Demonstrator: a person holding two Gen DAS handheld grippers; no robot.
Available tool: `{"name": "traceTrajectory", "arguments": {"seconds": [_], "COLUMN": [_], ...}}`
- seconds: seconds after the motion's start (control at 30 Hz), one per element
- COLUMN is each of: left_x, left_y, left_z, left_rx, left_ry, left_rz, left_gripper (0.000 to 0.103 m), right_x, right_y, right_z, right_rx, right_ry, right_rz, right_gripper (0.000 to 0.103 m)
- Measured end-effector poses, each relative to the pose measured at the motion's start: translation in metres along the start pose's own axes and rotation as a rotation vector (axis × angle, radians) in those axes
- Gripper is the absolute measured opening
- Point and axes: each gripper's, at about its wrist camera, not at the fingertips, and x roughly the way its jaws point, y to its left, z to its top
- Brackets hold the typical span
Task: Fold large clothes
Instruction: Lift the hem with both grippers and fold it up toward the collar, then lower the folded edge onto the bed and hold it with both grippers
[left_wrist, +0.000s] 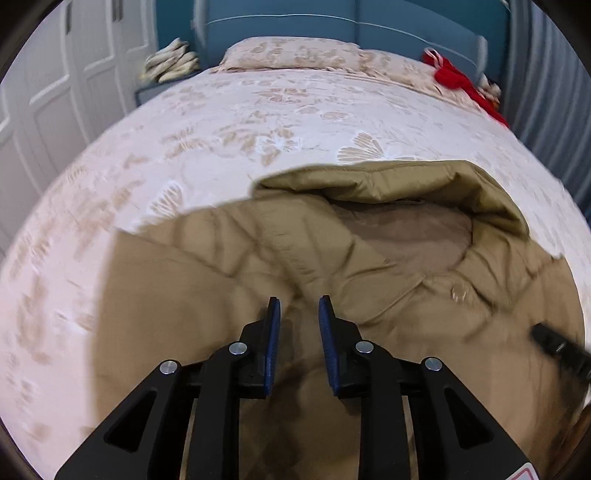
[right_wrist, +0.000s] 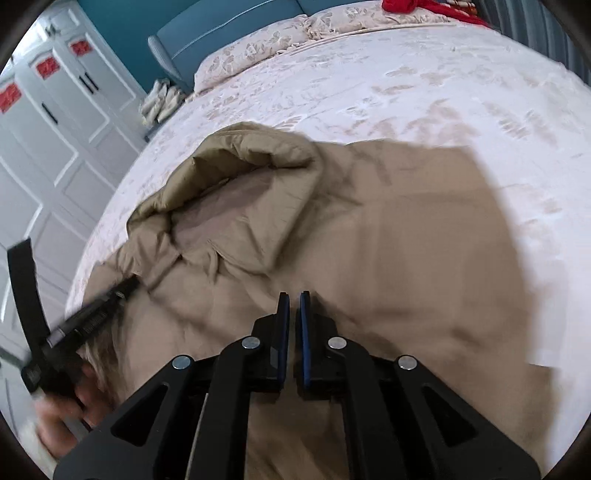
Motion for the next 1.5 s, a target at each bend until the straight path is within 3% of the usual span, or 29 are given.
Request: {"name": "traceTrajectory", "arguments": {"seconds": [0.1, 0.23, 0.37, 0.47, 0.53, 0.63, 0.77, 1.07, 1.5], "left_x": [-0.02, -0.023, 0.005, 0.027, 0.05, 0.073, 0.087, 0.083, 0.092], "left_y": [0.017, 0.02, 0.019, 0.011, 0.002, -0.007, -0.009, -0.02, -0.029], "left_z": [0.025, 0.089, 0.14, 0.152, 0.15, 0.135, 0.106, 0.067, 0.047], "left_rx": [-0.004, -0.055, -0.207, -0.252, -0.24, -0.218, -0.178, -0.035, -0.02], "left_ry": [-0.04, -0.086, -0.04, -0.008, 0.038, 0.099, 0.143, 0.064, -0.053], "left_rz": [0.029, 0.073, 0.036, 0.054, 0.073, 0.085, 0.084, 0.124, 0.172], "left_gripper": [0.024, 0.024, 0.026, 0.026, 0.026, 0.026, 0.027, 0.028, 0.028], "right_x": [-0.027, -0.035, -0.009, 0.025, 0.043, 0.08, 0.09, 0.095, 0.114], "right_y": [-0.004, 0.011, 0.039, 0.044, 0.045, 0.052, 0.05, 0.042, 0.051], "right_z": [0.022, 0.079, 0.133, 0.155, 0.159, 0.151, 0.122, 0.086, 0.061], "right_rx": [-0.028, -0.008, 0.013, 0.075, 0.09, 0.041, -0.028, -0.125, -0.204], "right_ry": [-0.054, -0.129, -0.195, -0.195, -0.175, -0.078, -0.017, 0.022, -0.067], "right_rz": [-0.047, -0.012, 0.002, 0.0, -0.014, -0.048, -0.047, -0.071, -0.145], "right_gripper": [0.008, 0.008, 0.008, 0.008, 0.008, 0.008, 0.007, 0.003, 0.002]}}
